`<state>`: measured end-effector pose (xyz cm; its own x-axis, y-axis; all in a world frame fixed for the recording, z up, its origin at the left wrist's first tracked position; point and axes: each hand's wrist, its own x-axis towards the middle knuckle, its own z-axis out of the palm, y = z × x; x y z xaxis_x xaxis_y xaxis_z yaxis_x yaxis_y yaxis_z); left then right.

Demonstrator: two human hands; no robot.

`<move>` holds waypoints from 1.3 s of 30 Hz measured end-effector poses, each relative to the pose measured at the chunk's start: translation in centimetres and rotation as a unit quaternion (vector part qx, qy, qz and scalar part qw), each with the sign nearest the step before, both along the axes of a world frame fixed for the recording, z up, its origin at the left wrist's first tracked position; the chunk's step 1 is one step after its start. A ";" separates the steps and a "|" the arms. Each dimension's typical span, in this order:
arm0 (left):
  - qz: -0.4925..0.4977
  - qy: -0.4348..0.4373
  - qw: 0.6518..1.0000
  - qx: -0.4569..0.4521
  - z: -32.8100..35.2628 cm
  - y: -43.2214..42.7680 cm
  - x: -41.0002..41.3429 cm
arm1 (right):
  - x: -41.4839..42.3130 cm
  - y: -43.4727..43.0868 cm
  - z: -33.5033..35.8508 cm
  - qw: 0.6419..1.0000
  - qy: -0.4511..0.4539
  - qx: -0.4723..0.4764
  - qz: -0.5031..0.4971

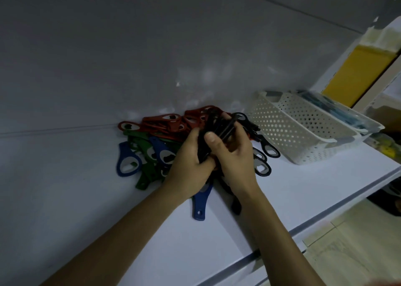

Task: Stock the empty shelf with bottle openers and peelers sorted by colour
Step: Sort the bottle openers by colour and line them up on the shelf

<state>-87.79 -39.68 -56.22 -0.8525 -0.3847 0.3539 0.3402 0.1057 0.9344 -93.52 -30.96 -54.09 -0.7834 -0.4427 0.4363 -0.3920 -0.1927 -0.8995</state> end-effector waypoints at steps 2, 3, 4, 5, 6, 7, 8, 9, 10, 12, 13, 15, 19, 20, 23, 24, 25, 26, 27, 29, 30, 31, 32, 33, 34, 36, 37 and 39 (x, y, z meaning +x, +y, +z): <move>-0.001 0.004 0.998 -0.064 0.9 -0.2 0.1 | -0.1 0.1 1.0 0.998 -0.042 -0.045 0.021; -0.005 0.004 0.996 -0.088 1.3 -0.4 0.1 | 0.0 0.1 1.5 0.995 -0.063 -0.067 0.036; -0.008 0.000 0.994 -0.105 1.6 -0.6 0.2 | 0.2 0.0 1.8 0.993 -0.080 -0.081 0.044; -0.011 -0.008 0.994 -0.110 1.9 -0.7 0.3 | 0.4 -0.2 2.0 0.991 -0.092 -0.089 0.043; -0.020 -0.016 0.994 -0.104 2.1 -0.8 0.6 | 0.8 -0.5 2.3 0.990 -0.099 -0.095 0.032; -0.032 -0.023 0.995 -0.093 2.3 -0.9 1.0 | 1.1 -0.9 2.5 0.990 -0.096 -0.099 0.016; -0.041 -0.029 0.995 -0.087 2.5 -1.2 1.5 | 1.5 -1.3 2.6 0.992 -0.079 -0.099 -0.001; -0.040 -0.035 0.995 -0.090 2.7 -1.5 2.1 | 1.9 -1.7 2.7 0.994 -0.053 -0.095 -0.015; -0.026 -0.040 0.994 -0.096 2.9 -2.0 2.8 | 2.4 -2.2 2.8 0.996 -0.024 -0.087 -0.020; 0.033 -0.055 0.992 -0.105 3.2 -3.6 4.7 | 3.9 -3.7 2.9 0.998 0.023 -0.067 0.001; 0.068 -0.066 0.990 -0.106 3.3 -4.5 6.0 | 4.8 -4.7 2.9 0.997 0.033 -0.062 0.015; 0.136 -0.105 0.979 -0.109 3.3 -6.3 8.8 | 6.9 -7.0 3.0 0.997 0.031 -0.071 0.028; 0.225 -0.149 0.961 -0.068 2.7 -8.8 14.9 | 11.9 -12.5 2.4 0.989 -0.100 -0.086 0.074; 0.221 -0.146 0.964 -0.034 2.6 -9.5 16.4 | 13.1 -13.7 2.4 0.984 -0.138 -0.088 0.073; 0.135 -0.071 0.979 0.136 2.6 -10.5 20.4 | 16.0 -16.5 2.3 0.970 -0.210 -0.108 0.055; 0.130 -0.037 0.970 0.202 2.6 -10.4 21.1 | 17.0 -17.2 2.4 0.968 -0.216 -0.116 0.050; 0.153 -0.007 0.952 0.266 2.8 -10.1 21.4 | 18.1 -17.7 2.4 0.967 -0.218 -0.122 0.051; 0.201 0.012 0.924 0.326 2.9 -9.9 21.4 | 19.2 -18.0 2.3 0.965 -0.219 -0.128 0.064; 0.256 0.025 0.889 0.378 3.0 -9.8 21.3 | 20.3 -18.2 2.2 0.961 -0.223 -0.136 0.090; 0.347 0.040 0.828 0.439 3.0 -9.7 21.4 | 21.9 -18.2 2.1 0.940 -0.253 -0.153 0.169; 0.376 0.049 0.812 0.444 3.1 -9.8 21.5 | 22.2 -18.1 2.1 0.926 -0.273 -0.157 0.205; 0.399 0.056 0.806 0.434 3.1 -9.9 21.5 | 22.2 -17.9 2.1 0.917 -0.287 -0.157 0.229; 0.415 0.064 0.805 0.420 3.2 -10.0 21.5 | 22.1 -17.8 2.0 0.917 -0.284 -0.149 0.238; 0.418 0.074 0.805 0.413 3.3 -10.0 21.3 | 22.1 -17.7 1.9 0.927 -0.262 -0.133 0.234; 0.405 0.084 0.807 0.421 3.5 -9.9 21.1 | 22.2 -17.6 1.8 0.939 -0.232 -0.117 0.226; 0.347 0.094 0.807 0.468 4.0 -9.8 20.9 | 22.3 -17.4 1.5 0.953 -0.182 -0.106 0.219; 0.322 0.095 0.807 0.485 4.1 -9.7 20.9 | 22.3 -17.4 1.5 0.955 -0.165 -0.106 0.221; 0.318 0.089 0.818 0.471 3.9 -9.6 20.7 | 21.9 -17.1 1.6 0.958 -0.151 -0.106 0.218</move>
